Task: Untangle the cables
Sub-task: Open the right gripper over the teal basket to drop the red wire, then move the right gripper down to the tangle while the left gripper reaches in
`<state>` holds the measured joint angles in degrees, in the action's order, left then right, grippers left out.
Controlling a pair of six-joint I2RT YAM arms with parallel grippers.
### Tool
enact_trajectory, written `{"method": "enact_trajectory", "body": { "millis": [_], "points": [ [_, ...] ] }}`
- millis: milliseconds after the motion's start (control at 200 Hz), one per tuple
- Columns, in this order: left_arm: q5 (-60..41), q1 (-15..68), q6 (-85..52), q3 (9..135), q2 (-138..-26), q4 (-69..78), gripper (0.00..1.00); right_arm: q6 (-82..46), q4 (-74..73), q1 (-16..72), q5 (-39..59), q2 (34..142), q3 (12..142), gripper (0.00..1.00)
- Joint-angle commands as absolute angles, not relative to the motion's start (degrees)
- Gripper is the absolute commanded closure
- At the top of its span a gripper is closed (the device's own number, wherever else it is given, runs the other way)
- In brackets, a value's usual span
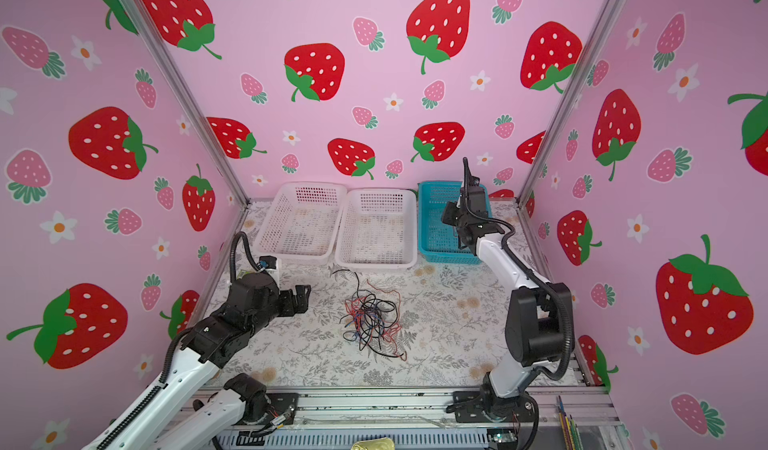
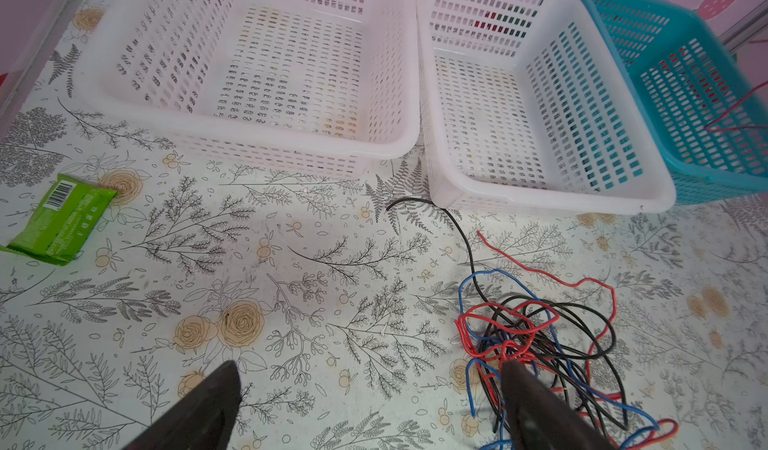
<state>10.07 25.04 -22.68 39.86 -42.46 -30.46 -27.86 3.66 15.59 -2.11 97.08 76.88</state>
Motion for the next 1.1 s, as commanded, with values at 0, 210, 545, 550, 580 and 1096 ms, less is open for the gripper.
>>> {"method": "enact_trajectory", "body": {
  "millis": [0, 210, 545, 550, 580, 1096],
  "points": [
    [11.16, 25.22, -22.34, 40.77, -42.53, -30.84, 0.01, -28.56, 4.78, 15.58, -1.94, 99.24, 80.9, 0.98],
    [11.06, 25.29, -22.44, 40.73, -42.54, -30.84, 0.01, -27.6, 8.51, 15.29, -0.29, 102.51, 84.94, 0.83],
    [10.66, 25.3, -22.24, 41.08, -43.24, -31.05, 0.01, -26.09, 10.7, 17.95, -1.37, 95.53, 84.45, 0.55],
    [10.6, 25.31, -22.24, 41.1, -43.24, -31.08, 0.01, -26.05, 10.48, 18.16, -1.37, 95.18, 84.28, 0.55],
    [10.36, 25.26, -22.15, 41.28, -43.28, -31.21, 0.01, -25.89, 9.89, 19.25, -0.68, 93.58, 82.77, 0.53],
    [4.07, 25.48, -21.64, 43.1, -45.3, -32.51, 0.01, -25.34, -2.92, 43.21, 12.61, 70.0, 46.15, 0.49]
  ]
}}
